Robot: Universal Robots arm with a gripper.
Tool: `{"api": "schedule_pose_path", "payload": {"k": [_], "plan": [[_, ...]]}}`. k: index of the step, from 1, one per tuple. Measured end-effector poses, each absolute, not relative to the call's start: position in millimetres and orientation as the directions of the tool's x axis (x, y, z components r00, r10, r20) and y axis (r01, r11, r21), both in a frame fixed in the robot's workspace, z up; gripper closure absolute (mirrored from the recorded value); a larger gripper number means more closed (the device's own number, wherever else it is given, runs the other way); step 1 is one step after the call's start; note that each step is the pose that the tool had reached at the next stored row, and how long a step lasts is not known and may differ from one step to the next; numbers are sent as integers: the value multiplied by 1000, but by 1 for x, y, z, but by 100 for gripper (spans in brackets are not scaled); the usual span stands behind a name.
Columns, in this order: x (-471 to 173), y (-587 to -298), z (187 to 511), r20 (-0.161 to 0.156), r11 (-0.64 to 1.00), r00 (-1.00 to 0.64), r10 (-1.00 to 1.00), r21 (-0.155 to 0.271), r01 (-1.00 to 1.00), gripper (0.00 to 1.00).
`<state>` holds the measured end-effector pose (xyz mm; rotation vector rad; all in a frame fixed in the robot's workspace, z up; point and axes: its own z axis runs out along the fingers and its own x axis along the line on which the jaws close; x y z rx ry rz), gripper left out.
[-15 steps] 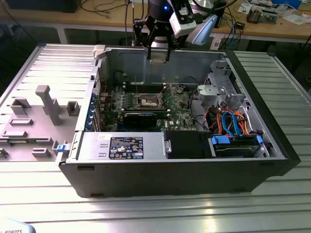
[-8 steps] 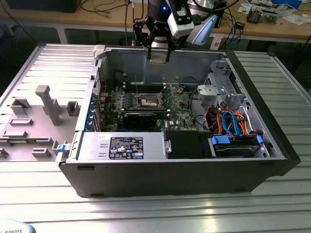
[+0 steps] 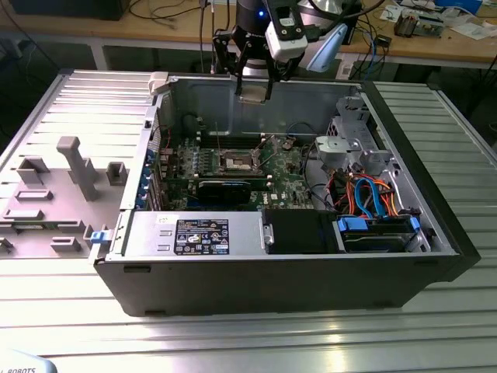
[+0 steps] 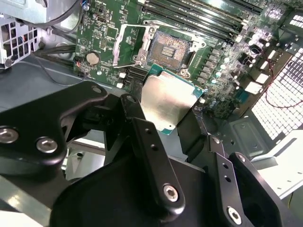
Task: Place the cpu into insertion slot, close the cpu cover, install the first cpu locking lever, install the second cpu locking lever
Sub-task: 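Place the cpu into insertion slot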
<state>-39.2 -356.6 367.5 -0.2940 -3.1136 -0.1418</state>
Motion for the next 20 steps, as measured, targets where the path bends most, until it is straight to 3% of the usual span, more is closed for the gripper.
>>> {"api": "schedule_pose_path", "payload": {"k": [20], "plan": [[-39, -357, 367, 19, 975, -979, 202, 89, 203, 46]]}}
